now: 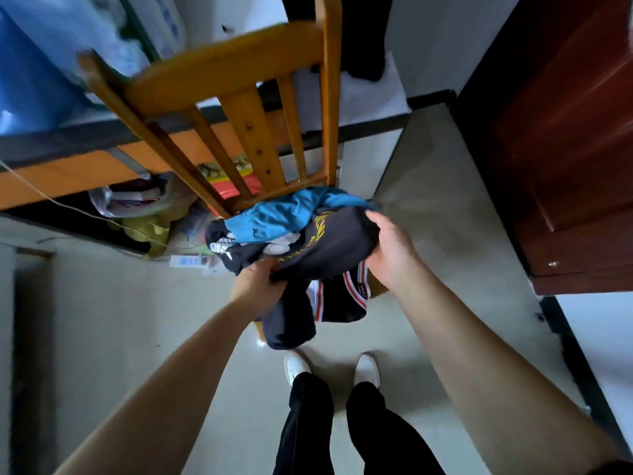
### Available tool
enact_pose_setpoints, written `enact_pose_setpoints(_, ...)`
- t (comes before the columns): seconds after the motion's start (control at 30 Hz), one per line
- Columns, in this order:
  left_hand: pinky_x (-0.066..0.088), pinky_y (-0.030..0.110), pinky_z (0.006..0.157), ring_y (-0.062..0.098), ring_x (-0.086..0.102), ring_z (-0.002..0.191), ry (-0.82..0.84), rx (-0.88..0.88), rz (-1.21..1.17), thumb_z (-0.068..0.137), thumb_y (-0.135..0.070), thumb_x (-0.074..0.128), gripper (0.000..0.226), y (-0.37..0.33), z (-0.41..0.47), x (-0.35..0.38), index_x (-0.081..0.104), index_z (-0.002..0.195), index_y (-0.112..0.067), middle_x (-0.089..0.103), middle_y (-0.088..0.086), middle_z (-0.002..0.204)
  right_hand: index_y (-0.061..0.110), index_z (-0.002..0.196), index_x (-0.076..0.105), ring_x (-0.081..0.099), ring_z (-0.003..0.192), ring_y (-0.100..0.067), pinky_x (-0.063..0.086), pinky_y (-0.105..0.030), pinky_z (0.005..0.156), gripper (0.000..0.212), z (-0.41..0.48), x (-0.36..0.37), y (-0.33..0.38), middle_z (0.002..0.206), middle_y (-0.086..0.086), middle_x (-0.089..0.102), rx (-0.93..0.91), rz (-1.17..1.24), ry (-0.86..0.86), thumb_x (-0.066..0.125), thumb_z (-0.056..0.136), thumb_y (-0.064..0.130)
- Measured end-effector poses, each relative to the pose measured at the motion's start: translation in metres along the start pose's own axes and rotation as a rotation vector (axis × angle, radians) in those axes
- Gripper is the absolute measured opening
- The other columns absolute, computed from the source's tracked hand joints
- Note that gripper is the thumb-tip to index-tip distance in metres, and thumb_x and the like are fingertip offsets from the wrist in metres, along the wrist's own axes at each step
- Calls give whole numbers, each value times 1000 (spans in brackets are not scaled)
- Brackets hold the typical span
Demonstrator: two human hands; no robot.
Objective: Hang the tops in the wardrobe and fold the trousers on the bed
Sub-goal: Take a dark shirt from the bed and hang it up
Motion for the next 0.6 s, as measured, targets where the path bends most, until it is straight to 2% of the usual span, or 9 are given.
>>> enact_pose_setpoints(0.03, 52, 37, 76, 32, 64, 92, 4, 9, -4, 80, -20, 69, 29, -11, -9, -17, 65, 108, -16, 70, 9, 98, 3, 133, 58, 61, 115, -27, 50, -35, 99, 34, -14, 13, 13, 136, -20, 58, -23, -54, 12, 49, 101, 12)
enact_pose_setpoints(0.1, 51, 36, 74, 30, 64, 89, 70, 19, -35, 78, -15, 70, 22, -33, -25, -47, 64, 100, -16, 68, 8, 94, 6, 131, 60, 65, 106, -27, 53, -36, 89, 36, -42, 37, 42, 135, -24, 58, -110, -177, 3, 50, 97, 5)
enact_pose_setpoints(0.17, 54, 38, 79, 27, 66, 88, 160, 26, -122, 81, -9, 66, 17, -50, -42, -79, 64, 95, -18, 69, 6, 93, 15, 132, 62, 62, 113, -30, 51, -44, 100, 46, -72, 63, 73, 135, -18, 60, -197, -299, 30, 49, 90, 2)
enact_pose_setpoints(0.2, 55, 38, 80, 26, 67, 89, 154, 38, -131, 84, -9, 62, 17, -56, -50, -99, 63, 96, -21, 70, 5, 95, 22, 133, 62, 60, 118, -28, 49, -44, 104, 53, -89, 77, 87, 136, -11, 60, -224, -346, 75, 49, 86, 2)
enact_pose_setpoints(0.3, 50, 29, 76, 27, 65, 99, -60, 96, -28, 89, -13, 56, 27, -69, -69, -172, 58, 114, -25, 69, 1, 104, 38, 123, 67, 49, 130, -22, 40, -44, 111, 63, -148, 121, 122, 140, 3, 55, -318, -511, 257, 52, 71, 6)
enact_pose_setpoints(0.37, 49, 32, 82, 29, 62, 107, -226, 130, 35, 90, -15, 57, 46, -77, -80, -224, 46, 133, -21, 65, 7, 119, 38, 111, 72, 49, 133, -22, 38, -43, 114, 63, -189, 146, 142, 138, 3, 58, -384, -639, 391, 53, 59, 8)
enact_pose_setpoints(0.43, 46, 38, 95, 32, 52, 122, -326, 176, 75, 86, -16, 64, 73, -88, -93, -268, 28, 149, -19, 50, 14, 139, 37, 109, 74, 53, 127, -22, 39, -42, 113, 64, -234, 167, 157, 133, 0, 61, -433, -780, 532, 51, 57, 9)
enact_pose_setpoints(0.53, 33, 48, 112, 35, 23, 142, -246, 228, 7, 74, -26, 81, 117, -111, -112, -299, -4, 153, -35, 13, 13, 157, 31, 111, 74, 60, 102, -25, 46, -41, 100, 60, -286, 188, 174, 109, -12, 61, -466, -868, 683, 47, 63, 8)
enact_pose_setpoints(0.6, 24, 57, 116, 36, 5, 148, -140, 273, -67, 65, -31, 86, 134, -128, -129, -302, -18, 146, -50, -4, 8, 161, 27, 114, 73, 58, 98, -33, 46, -47, 99, 52, -314, 199, 179, 101, -17, 57, -493, -859, 760, 46, 73, 10)
Point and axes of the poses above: each hand's wrist, its own z-axis towards the middle knuckle, its own x-axis out of the palm, y = z × x, the point moved 5 cm from there along z, towards the middle knuckle
